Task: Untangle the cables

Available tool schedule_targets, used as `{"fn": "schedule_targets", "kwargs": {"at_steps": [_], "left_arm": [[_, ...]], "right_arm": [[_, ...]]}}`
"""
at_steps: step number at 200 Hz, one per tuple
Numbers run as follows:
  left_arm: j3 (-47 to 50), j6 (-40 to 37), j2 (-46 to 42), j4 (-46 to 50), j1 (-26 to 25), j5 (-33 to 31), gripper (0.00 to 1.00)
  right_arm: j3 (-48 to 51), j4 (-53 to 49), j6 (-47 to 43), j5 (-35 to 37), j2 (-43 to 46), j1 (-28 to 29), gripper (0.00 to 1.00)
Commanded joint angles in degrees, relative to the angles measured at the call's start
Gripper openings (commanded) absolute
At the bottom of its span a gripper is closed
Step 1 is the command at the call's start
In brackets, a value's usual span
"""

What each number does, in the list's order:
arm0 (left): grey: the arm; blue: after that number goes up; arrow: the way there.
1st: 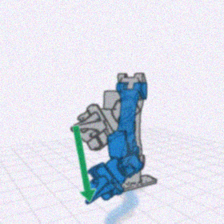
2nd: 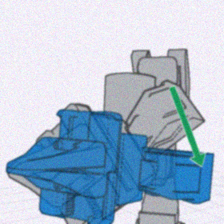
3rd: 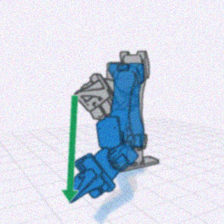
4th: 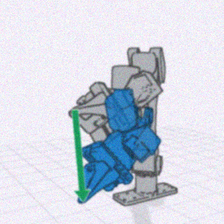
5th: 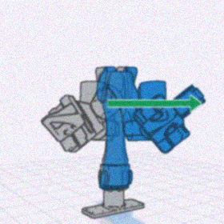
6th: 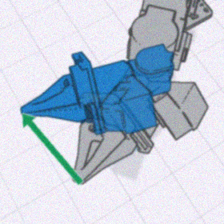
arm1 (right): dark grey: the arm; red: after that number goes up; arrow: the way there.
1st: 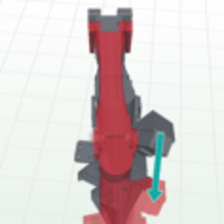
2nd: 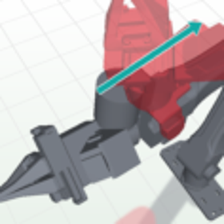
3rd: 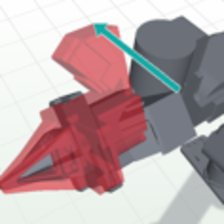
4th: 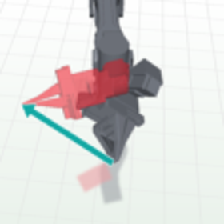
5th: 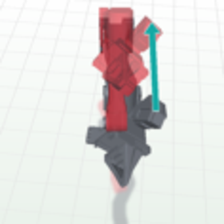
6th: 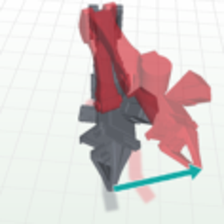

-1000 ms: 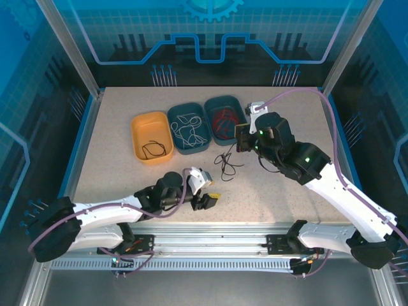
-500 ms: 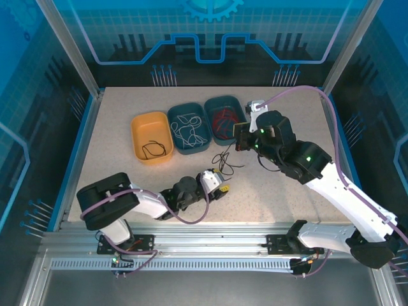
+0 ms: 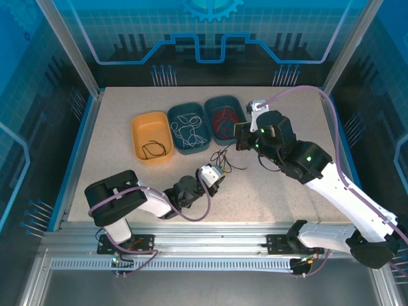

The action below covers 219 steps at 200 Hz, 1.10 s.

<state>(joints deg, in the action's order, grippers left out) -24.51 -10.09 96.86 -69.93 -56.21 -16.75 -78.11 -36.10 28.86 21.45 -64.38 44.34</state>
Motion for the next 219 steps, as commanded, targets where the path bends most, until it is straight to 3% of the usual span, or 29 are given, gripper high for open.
{"fn": "schedule_targets", "kwargs": {"at_steps": [1,48,64,104,170,219], "left_arm": [[3.04,2.95,-3.25,-0.58,-0.04,-0.21,0.10],[9.97,9.64,-11.41,5.24,-0.04,-0.29,0.08],[11.29,11.44,-14.83,8.54,-0.02,-0.74,0.00],[12.65,13.99,-23.20,17.80,0.91,-3.99,0.00],[14.79,21.95,-40.59,41.29,8.32,-8.65,0.00],[15.10,24.85,-62.22,61.04,10.15,-11.93,0.00]], "right_arm": [[-0.39,-1.90,-1.44,3.30,1.95,-2.84,0.00],[0.45,-4.94,-3.90,5.90,4.15,-10.79,0.00],[1.62,-5.88,-4.32,6.99,4.73,-12.47,0.00],[4.48,-8.28,-4.08,8.07,5.64,-17.21,0.00],[5.68,-11.50,-4.99,7.73,7.71,-25.62,0.00],[6.90,-14.08,-5.46,8.57,9.57,-31.39,0.00]]}}
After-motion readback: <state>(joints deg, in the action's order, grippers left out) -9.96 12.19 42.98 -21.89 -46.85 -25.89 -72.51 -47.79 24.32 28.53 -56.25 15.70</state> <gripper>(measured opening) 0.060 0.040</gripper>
